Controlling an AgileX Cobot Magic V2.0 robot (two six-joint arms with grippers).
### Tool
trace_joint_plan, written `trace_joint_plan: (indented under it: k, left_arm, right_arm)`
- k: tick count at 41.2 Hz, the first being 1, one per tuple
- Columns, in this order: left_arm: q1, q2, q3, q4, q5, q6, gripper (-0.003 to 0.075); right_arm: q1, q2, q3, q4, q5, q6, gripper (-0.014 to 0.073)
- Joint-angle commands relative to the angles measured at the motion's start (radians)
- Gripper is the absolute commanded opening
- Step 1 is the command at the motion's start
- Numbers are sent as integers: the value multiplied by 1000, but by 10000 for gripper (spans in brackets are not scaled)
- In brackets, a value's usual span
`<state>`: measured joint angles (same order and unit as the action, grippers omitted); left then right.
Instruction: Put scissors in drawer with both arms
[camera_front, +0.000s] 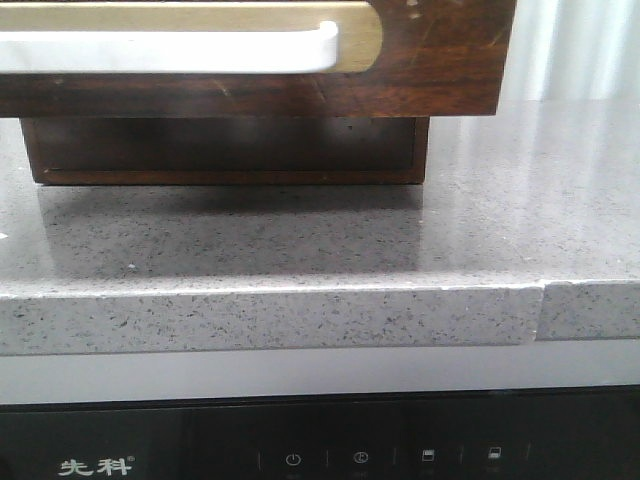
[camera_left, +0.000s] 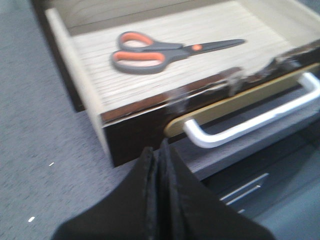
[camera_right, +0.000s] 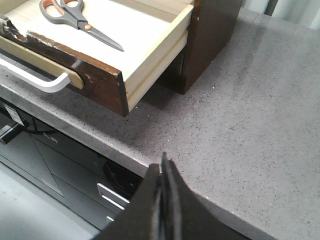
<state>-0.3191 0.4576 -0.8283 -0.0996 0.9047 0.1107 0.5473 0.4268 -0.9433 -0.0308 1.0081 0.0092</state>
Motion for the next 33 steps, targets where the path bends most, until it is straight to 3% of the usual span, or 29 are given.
trace_joint_plan:
  k: [1,9,18,25,33]
  left_arm:
    - [86,-53,31,12,-109,-9,-20]
    - [211,-255,287,27,-394,-9,-20]
    - [246,-442,630,27,-701,-9,-20]
    - [252,-477,798,13,-846,-9,-20]
    - [252,-479,857,-1,-925,-9,-20]
  right_arm:
    - [-5,10,-20,-12,-72,-9,-68]
    - [-5,10,-20,-12,-72,-9,-68]
    - [-5,10,-20,-12,-72,-9,-68]
    - [-5,10,-20,-12,-71,-9,-68]
    - [-5,10,-20,-12,-71,-9,-68]
